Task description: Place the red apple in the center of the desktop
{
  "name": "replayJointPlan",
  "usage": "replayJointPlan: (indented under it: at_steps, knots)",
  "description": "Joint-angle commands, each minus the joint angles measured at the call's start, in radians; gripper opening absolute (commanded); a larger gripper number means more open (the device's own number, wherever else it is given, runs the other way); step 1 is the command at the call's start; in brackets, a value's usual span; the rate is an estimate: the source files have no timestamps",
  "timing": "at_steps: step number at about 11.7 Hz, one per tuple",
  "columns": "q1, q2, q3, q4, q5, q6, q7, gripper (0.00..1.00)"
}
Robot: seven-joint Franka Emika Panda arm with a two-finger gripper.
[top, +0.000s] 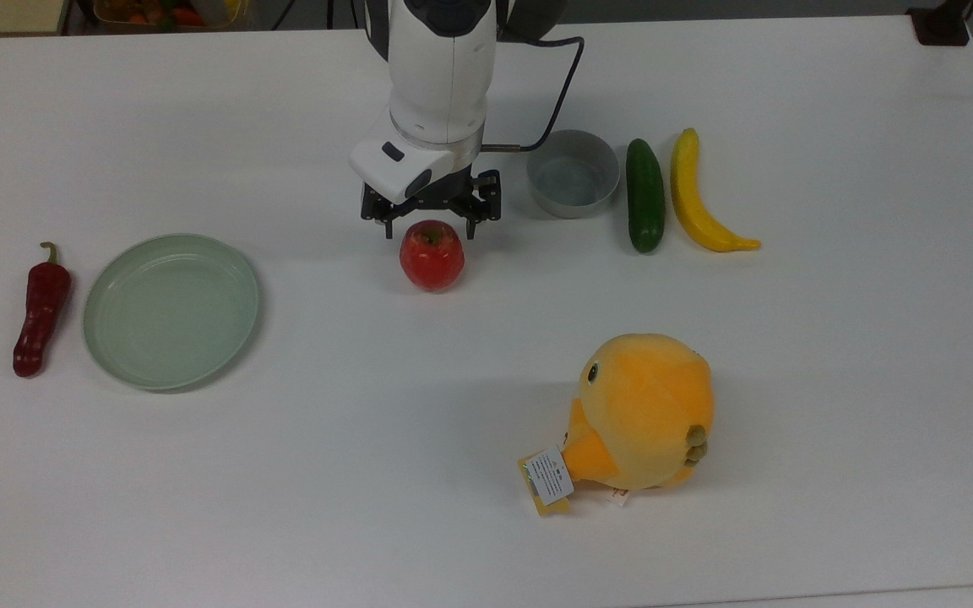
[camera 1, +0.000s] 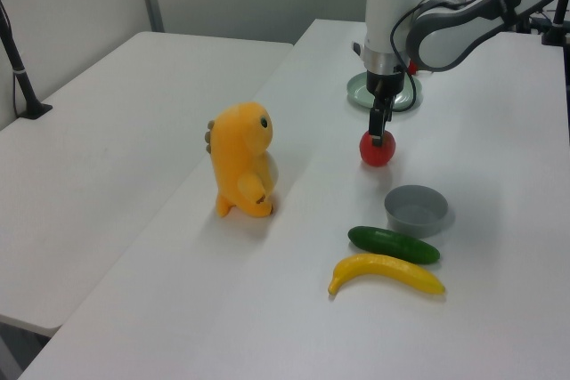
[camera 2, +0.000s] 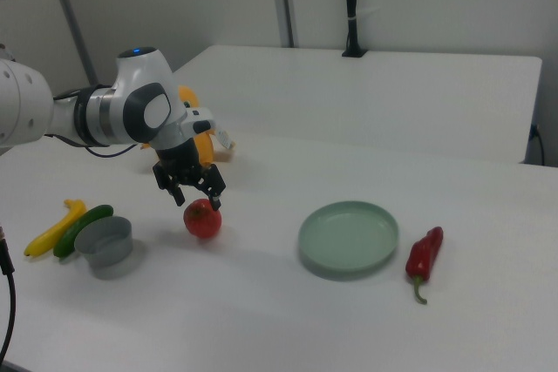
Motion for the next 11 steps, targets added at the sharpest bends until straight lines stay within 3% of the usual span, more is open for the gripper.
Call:
replayJointPlan:
  at_steps: [1,3,8,10,11]
  knots:
    - [0.011,0.000,-0.012,0.001,-0.008,0.005,0.016,1.00]
    - [0.011,-0.037,-0.012,0.001,-0.002,-0.013,0.021,1.00]
    - [0.017,-0.146,-0.012,0.063,0.016,-0.226,0.077,1.00]
    - [0.017,-0.259,-0.021,0.057,0.028,-0.306,0.119,1.00]
    - [0.026,-0.289,-0.048,0.057,0.073,-0.327,0.119,1.00]
